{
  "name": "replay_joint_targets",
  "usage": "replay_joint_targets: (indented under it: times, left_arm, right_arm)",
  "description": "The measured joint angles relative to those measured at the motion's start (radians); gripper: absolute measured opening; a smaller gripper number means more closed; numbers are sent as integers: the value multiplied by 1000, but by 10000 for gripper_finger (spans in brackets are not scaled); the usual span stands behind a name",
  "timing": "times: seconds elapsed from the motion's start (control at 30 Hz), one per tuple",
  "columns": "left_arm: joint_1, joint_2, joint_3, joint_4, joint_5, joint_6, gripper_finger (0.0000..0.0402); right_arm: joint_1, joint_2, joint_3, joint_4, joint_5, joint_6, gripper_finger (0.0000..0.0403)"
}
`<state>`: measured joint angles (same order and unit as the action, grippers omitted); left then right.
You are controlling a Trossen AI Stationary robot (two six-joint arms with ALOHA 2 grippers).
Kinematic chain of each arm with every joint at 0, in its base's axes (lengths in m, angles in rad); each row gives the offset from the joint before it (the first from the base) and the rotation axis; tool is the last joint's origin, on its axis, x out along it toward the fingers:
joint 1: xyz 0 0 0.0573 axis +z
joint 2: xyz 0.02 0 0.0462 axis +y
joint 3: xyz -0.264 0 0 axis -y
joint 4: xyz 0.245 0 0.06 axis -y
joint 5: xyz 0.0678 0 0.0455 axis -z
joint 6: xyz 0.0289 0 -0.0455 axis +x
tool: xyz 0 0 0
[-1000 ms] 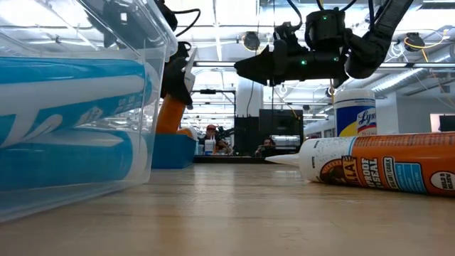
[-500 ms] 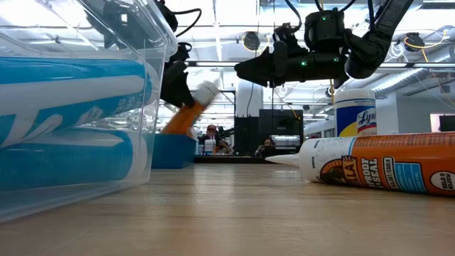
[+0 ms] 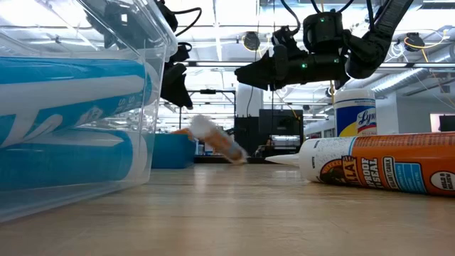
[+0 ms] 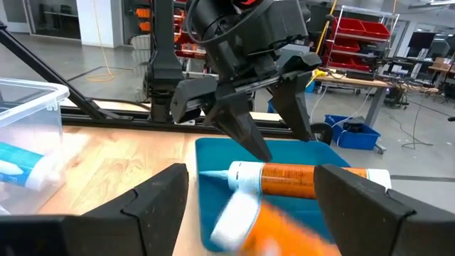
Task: Pick & place silicon tubes, Sealant and Lysol wipes
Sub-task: Put the right orange sealant into the blue bin
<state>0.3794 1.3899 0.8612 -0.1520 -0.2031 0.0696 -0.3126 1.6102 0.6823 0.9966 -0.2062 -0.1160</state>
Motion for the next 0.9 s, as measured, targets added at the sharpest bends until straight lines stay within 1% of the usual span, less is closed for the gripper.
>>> replay_joint_targets:
  times: [0.17, 0.23, 0.3, 0.4, 0.5, 0.57, 0.67, 0.8, 0.87, 0.9]
  left_arm:
    - [0, 0, 0, 0, 0, -4, 274]
    - [0, 0, 0, 0, 0, -4, 274]
    - [0, 0, 0, 0, 0, -4, 276]
    - [0, 0, 0, 0, 0, -7, 282]
    - [0, 0, 0, -1, 0, -8, 285]
    - [0, 0, 0, 0, 0, -5, 283]
    - [0, 0, 0, 0, 0, -3, 277]
    - [0, 0, 0, 0, 1, 13, 274]
    - [0, 0, 0, 0, 0, 20, 278]
    - [0, 0, 0, 0, 0, 23, 280]
  right_arm:
    - [0, 0, 0, -24, 10, 26, 281]
    - [1, 0, 1, -64, 63, 49, 281]
    - [1, 0, 20, -175, 127, 54, 281]
    - [8, 0, 57, -390, 217, 131, 281]
    - [48, 0, 97, -619, 292, 233, 281]
    - [88, -1, 127, -796, 369, 297, 281]
    - [146, -37, 202, -1118, 470, 422, 281]
    - [219, -97, 322, -1534, 544, 603, 281]
    - [245, -114, 361, -1703, 573, 718, 281]
    - [253, -121, 371, -1778, 569, 786, 281]
